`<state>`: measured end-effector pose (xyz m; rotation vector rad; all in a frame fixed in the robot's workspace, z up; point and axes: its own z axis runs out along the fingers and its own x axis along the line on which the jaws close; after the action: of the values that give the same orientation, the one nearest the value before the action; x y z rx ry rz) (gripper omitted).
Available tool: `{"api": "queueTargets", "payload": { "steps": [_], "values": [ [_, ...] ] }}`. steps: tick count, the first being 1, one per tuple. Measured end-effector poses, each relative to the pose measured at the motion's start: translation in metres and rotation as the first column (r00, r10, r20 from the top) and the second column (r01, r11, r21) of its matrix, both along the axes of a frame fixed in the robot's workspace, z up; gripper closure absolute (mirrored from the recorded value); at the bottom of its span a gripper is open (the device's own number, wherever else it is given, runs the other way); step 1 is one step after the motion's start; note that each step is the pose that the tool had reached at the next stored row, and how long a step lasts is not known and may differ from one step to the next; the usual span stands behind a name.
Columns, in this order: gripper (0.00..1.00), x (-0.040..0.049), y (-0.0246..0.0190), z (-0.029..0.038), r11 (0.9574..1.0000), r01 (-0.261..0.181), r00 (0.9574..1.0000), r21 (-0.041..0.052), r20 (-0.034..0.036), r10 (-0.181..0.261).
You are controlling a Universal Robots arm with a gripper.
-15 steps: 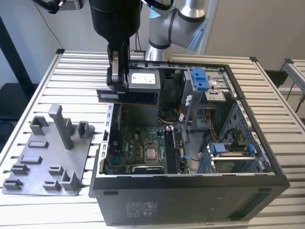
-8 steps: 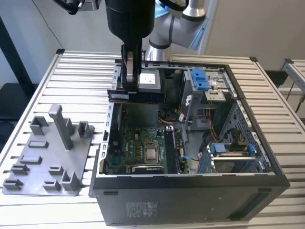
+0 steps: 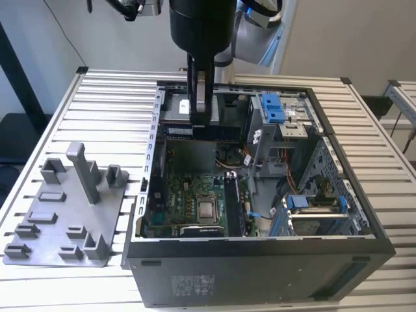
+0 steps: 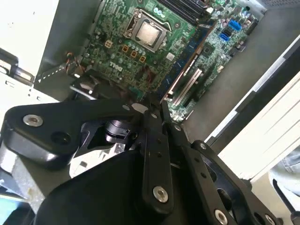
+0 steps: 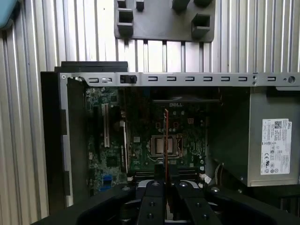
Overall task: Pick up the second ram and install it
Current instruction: 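Pick up the second ram and move it above second insertion slot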
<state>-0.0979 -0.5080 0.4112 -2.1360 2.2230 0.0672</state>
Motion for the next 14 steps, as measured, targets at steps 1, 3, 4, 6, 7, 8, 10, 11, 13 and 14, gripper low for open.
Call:
{"api": "queueTargets", "payload": {
  "steps": [1, 3, 4, 6, 7, 8, 10, 11, 13, 14],
  "values": [
    [0.86, 0.0037, 0.0000, 0.0000, 1.0000, 0.000, 1.0000, 0.0000, -0.0001, 0.000],
    [0.86, 0.0115, 0.0000, 0.0000, 1.0000, 0.000, 1.0000, 0.0000, -0.0006, 0.000],
    [0.86, 0.0152, 0.0000, 0.0000, 1.0000, 0.000, 1.0000, 0.0001, -0.0008, 0.000],
    [0.86, 0.0230, 0.0000, 0.0000, 1.0000, 0.000, 1.0000, -0.0001, -0.0013, 0.000],
    [0.86, 0.0271, 0.0000, 0.0000, 1.0000, 0.000, 1.0000, 0.0000, -0.0016, 0.000],
    [0.86, 0.0308, 0.0000, 0.0000, 1.0000, 0.000, 1.0000, 0.0000, -0.0018, 0.000],
    [0.86, 0.0383, 0.0000, 0.0000, 1.0000, 0.000, 1.0000, 0.0000, -0.0022, 0.000],
    [0.86, 0.0422, 0.0000, 0.0000, 1.0000, 0.000, 1.0000, 0.0000, -0.0025, 0.000],
    [0.86, 0.0496, 0.0000, 0.0000, 1.0000, 0.000, 1.0000, 0.0000, -0.0029, 0.000],
    [0.86, 0.0534, 0.0000, 0.0000, 1.0000, 0.000, 1.0000, 0.0000, -0.0031, 0.000]
  ]
}}
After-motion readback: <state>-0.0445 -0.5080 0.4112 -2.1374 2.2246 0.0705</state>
